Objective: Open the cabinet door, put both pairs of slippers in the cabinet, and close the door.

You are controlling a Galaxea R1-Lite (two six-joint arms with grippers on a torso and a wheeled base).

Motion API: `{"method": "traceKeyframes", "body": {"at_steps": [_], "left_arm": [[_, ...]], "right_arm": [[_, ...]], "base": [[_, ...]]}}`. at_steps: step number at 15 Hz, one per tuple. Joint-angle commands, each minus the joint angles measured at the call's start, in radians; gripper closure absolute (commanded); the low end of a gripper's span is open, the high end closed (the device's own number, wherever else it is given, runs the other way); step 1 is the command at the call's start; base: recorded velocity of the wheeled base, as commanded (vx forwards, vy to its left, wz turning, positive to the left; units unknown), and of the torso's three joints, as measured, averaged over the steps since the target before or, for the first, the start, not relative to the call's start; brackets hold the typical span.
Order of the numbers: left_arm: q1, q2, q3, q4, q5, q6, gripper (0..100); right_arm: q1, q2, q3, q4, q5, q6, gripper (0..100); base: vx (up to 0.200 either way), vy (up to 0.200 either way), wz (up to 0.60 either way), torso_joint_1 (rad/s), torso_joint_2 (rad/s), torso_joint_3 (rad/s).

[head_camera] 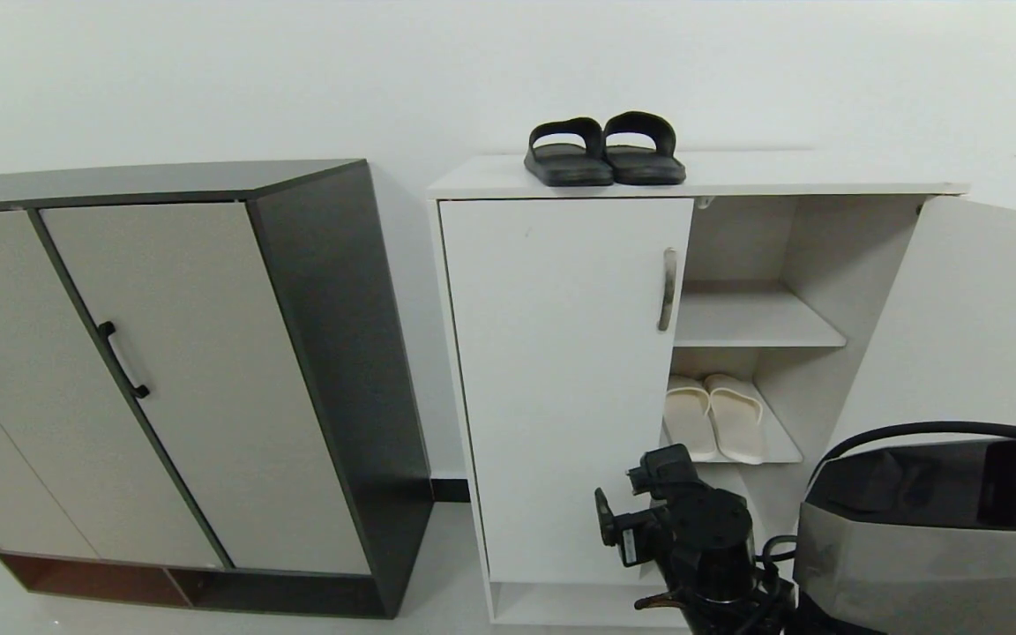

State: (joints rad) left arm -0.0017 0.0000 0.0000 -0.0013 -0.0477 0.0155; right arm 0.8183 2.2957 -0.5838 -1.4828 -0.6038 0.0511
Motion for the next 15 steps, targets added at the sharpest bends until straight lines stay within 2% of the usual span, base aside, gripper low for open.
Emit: {"method": "traceKeyframes", "body": {"at_steps": [1, 2, 11, 15], "left_arm": [[0.000, 0.002, 0.000, 0.000, 0.000, 0.000, 100], [0.000, 0.002, 0.000, 0.000, 0.000, 0.000, 100], [0.000, 0.002, 0.000, 0.000, 0.000, -0.002, 100], [0.000, 0.002, 0.000, 0.000, 0.002, -0.002, 100]], "right_arm": [[-0.001, 0.001, 0.009, -0.025, 0.004, 0.001, 0], [-0.007, 0.037, 0.010, -0.088, 0.006, -0.017, 0], [-0.004, 0.048, 0.009, -0.088, 0.007, -0.023, 0], [-0.004, 0.048, 0.009, -0.088, 0.006, -0.028, 0]], "base": [[0.000, 0.000, 0.00, 0.000, 0.00, 0.000], [0.000, 0.000, 0.00, 0.000, 0.00, 0.000], [0.000, 0.000, 0.00, 0.000, 0.00, 0.000], [0.000, 0.000, 0.00, 0.041, -0.25, -0.221]]}}
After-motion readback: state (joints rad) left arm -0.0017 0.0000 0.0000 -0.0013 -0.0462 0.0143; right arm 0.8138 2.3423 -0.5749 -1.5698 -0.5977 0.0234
